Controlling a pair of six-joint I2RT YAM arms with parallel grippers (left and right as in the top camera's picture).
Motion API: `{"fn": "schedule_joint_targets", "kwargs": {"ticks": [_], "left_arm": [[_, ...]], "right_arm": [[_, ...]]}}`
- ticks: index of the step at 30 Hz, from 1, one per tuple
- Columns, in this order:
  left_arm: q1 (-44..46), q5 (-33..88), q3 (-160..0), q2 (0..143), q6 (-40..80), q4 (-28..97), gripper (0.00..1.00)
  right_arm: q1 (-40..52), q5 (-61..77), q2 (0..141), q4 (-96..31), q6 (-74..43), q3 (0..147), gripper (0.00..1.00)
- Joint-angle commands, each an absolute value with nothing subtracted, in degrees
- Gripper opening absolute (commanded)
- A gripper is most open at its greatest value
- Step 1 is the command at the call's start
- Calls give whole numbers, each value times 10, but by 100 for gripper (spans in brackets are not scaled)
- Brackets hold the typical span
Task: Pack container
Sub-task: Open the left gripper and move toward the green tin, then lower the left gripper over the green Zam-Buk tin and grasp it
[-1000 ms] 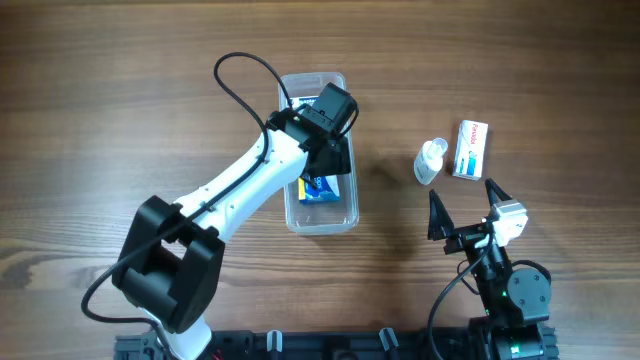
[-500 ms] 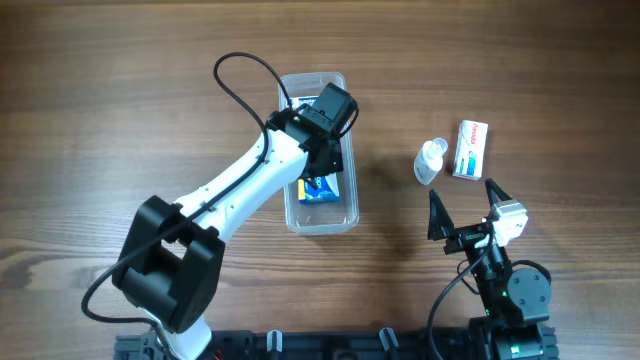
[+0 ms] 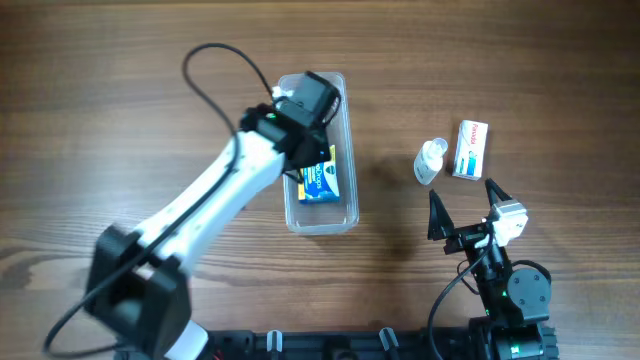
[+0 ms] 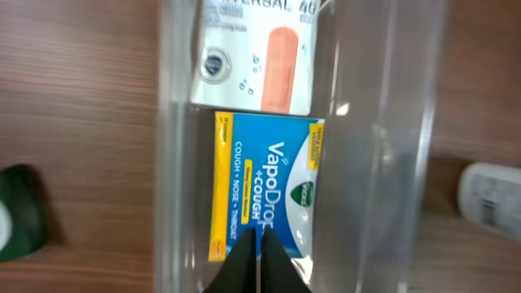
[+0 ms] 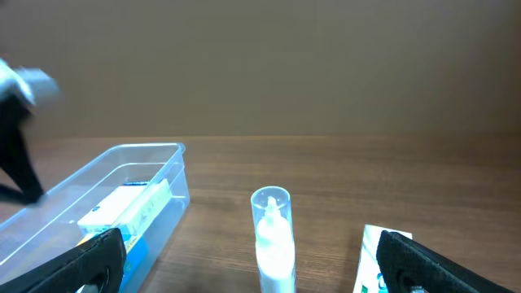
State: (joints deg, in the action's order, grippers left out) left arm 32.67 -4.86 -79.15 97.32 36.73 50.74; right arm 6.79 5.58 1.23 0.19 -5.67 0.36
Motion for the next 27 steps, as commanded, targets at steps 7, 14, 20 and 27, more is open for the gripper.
{"fn": "schedule_joint_targets", "kwargs": {"ticks": [7,14,20,27], "left_arm": [[218,-61,-806,886,363,662,27],[157,-61,-768,888,363,681,100],[118,-41,-671,888,365,618,100],[107,-3,-563,889,365,491,100]], "right_arm": [[65,65,14,4,-46,3,100],[65,65,14,4,-46,3,100],[65,65,14,4,-46,3,100],[65,65,14,4,-46,3,100]]}}
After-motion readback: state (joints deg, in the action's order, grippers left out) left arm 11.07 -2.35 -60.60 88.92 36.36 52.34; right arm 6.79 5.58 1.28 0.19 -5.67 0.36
